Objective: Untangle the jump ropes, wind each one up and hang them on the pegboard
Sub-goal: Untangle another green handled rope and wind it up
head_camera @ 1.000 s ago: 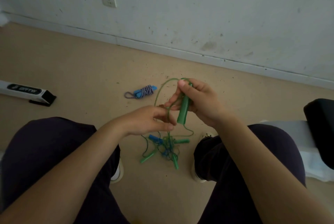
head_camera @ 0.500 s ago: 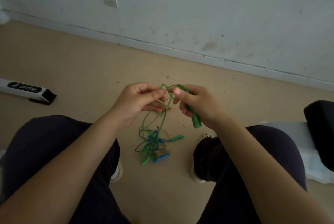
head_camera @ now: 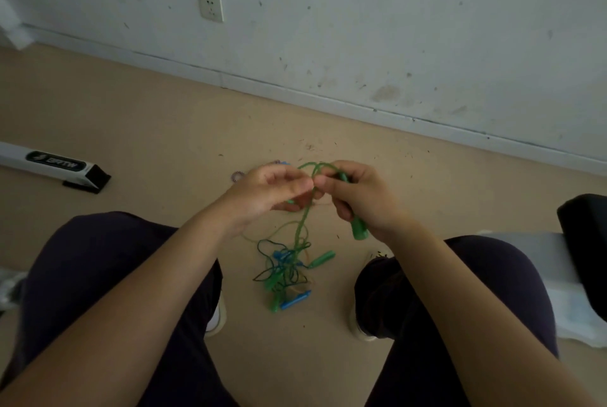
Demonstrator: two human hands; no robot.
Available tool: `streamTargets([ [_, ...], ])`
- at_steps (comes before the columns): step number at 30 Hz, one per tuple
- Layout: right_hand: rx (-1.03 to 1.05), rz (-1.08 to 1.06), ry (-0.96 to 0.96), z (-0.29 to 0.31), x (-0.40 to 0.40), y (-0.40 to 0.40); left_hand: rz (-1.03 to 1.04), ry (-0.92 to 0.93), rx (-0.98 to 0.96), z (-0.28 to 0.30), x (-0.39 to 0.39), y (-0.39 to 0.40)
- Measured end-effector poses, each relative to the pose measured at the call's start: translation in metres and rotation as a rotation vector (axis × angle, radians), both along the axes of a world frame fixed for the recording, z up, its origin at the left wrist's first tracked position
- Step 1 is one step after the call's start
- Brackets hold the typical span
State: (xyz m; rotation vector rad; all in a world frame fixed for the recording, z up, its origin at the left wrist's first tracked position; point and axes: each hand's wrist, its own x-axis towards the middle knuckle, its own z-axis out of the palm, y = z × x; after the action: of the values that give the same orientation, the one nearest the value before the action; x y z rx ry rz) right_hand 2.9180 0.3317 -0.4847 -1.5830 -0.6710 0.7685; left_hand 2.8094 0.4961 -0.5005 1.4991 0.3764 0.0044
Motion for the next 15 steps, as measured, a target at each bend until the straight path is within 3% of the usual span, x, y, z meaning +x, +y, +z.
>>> streamTargets([
  [3, 0.112, -0.055, 0.013, 0.003, 0.004, -0.002, -0.294, 0.076, 0.182, -0.007, -0.002, -0.003],
  [6, 0.162, -0.150, 0.037, 0.003, 0.008, -0.004, -0.310, 0.163, 0.546, -0.013, -0.001, 0.000],
  [7, 0.170, -0.168, 0.045, 0.003, 0.009, -0.004, -0.285, 0.180, 0.580, -0.014, 0.000, 0.000],
  [11, 0.087, -0.158, 0.005, 0.002, 0.010, -0.006, -0.106, 0.066, 0.255, -0.008, 0.001, -0.006],
  [15, -0.138, 0.032, -0.052, 0.003, 0.005, -0.006, 0.157, -0.106, -0.062, 0.009, 0.001, -0.007],
])
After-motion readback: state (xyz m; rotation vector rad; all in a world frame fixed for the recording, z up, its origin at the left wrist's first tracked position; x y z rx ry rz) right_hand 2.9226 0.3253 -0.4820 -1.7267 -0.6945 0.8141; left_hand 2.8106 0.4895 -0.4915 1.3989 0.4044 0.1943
